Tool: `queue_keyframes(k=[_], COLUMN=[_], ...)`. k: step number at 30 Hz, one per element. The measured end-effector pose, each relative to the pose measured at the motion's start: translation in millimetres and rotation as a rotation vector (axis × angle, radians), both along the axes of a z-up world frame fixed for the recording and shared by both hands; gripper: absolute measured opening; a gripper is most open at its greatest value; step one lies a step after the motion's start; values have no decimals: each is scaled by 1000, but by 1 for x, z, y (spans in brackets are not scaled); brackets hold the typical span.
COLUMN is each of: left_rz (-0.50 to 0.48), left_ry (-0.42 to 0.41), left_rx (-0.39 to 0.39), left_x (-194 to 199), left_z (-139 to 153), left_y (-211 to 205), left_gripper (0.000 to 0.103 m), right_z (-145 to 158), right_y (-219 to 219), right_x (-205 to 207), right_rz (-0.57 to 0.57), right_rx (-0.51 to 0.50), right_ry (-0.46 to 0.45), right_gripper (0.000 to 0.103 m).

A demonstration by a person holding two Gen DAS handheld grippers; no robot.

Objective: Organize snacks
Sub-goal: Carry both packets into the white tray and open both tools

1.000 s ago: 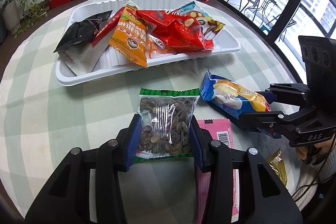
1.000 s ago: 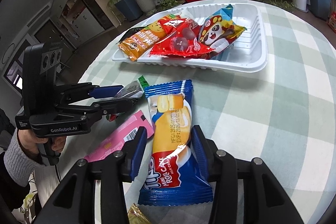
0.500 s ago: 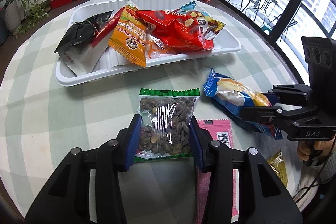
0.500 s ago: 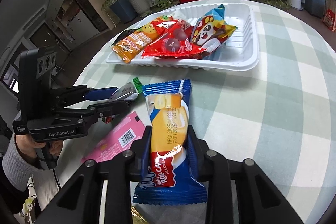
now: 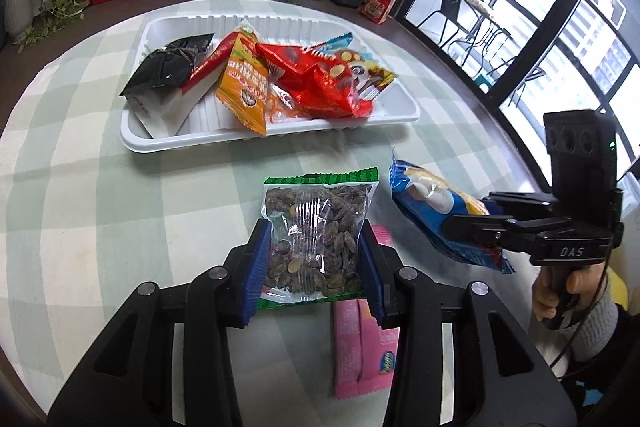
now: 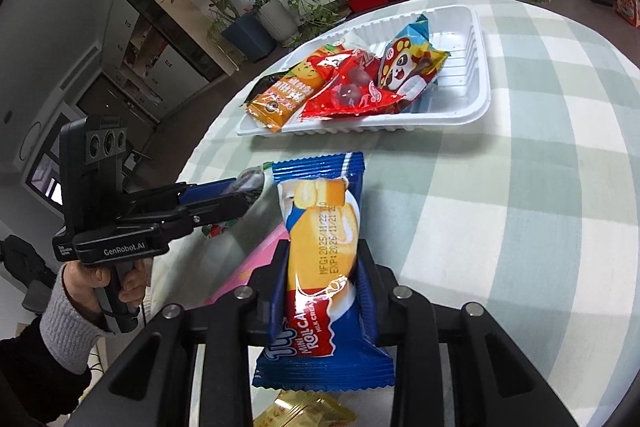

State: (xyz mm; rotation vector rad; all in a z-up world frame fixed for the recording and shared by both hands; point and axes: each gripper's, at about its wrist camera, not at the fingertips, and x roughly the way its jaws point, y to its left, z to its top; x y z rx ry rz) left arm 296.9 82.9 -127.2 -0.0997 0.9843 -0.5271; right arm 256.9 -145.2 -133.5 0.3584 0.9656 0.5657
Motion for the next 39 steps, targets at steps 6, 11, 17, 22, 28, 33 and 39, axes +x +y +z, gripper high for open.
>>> queue_keyframes(k=[6,11,17,22,28,33,39], left_rz=[18,62,101,116,130,142,146], left_ry=[-44,-68,-82,-90,-91,-79,-87], left_rx=[-30,-51,-70,-60,-50,-38,1], left_x=[-6,7,32,60,95,122,143], left_z=[28,45,61,68,67,58,44], left_y=[15,28,38,34,27,22,16], left_gripper=[39,39,39,39,39,39,39], right_z=[16,38,54,57,54,48,37], right_y=[-13,-21,-30,-39,-38,-34,-29], right_x=[-7,4,28,54,91,116,134], right_rz=[-36,-64,-98,-120,-131,-137,-132], right_rx=[54,83,85,101,88,63,32], right_ry=[-24,-65,-94,-89,-78,-65,-55], right_gripper=[33,33,33,33,33,33,33])
